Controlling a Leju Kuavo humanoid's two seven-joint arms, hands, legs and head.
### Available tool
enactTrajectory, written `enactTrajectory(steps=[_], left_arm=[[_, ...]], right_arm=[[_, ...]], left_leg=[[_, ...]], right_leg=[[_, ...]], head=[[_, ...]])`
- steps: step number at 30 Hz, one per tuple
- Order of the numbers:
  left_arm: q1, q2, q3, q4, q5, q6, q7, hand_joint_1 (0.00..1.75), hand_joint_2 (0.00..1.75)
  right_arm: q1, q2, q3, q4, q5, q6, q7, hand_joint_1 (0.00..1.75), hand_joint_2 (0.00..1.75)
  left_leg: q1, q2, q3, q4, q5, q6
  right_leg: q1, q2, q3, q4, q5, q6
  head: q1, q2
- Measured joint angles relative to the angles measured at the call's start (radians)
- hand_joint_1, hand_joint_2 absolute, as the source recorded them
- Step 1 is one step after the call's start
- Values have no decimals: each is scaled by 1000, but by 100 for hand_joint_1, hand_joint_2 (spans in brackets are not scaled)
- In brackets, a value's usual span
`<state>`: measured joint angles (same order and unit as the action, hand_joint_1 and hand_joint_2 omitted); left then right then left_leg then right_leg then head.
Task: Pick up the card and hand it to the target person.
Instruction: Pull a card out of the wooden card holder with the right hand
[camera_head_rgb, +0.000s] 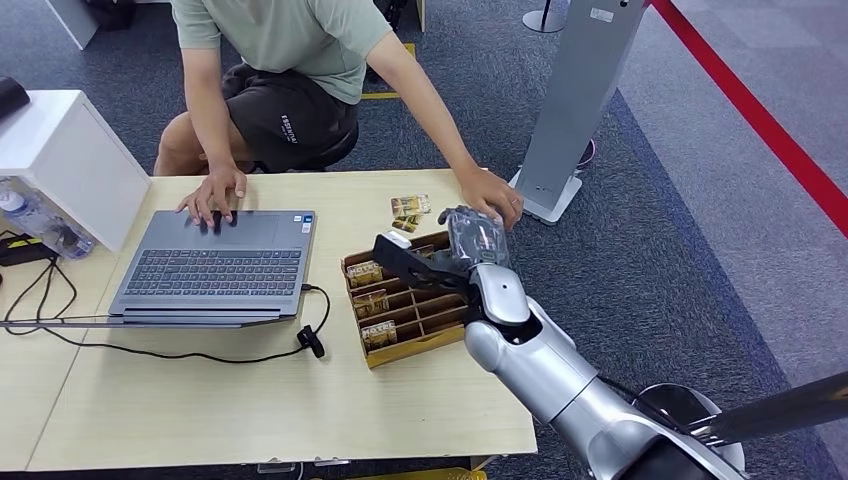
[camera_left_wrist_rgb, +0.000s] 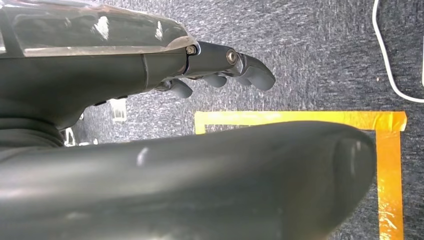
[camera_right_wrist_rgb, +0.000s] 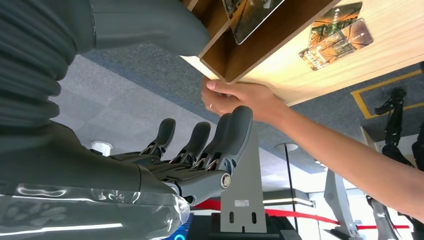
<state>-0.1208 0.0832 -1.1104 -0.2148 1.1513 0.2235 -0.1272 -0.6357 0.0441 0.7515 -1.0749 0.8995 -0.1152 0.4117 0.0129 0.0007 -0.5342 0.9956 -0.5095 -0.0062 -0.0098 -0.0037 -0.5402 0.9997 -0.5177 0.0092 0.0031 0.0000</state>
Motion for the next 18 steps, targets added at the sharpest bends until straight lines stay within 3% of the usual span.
enactTrajectory(steps=[18], left_arm=[[-6,0,-9,0,0,-2,6,0,0]], right_arm=[[14,2,2,-37,-8,17,-25,77,175]], left_leg=[[0,0,0,0,0,0]], right_leg=[[0,0,0,0,0,0]], head=[[0,0]])
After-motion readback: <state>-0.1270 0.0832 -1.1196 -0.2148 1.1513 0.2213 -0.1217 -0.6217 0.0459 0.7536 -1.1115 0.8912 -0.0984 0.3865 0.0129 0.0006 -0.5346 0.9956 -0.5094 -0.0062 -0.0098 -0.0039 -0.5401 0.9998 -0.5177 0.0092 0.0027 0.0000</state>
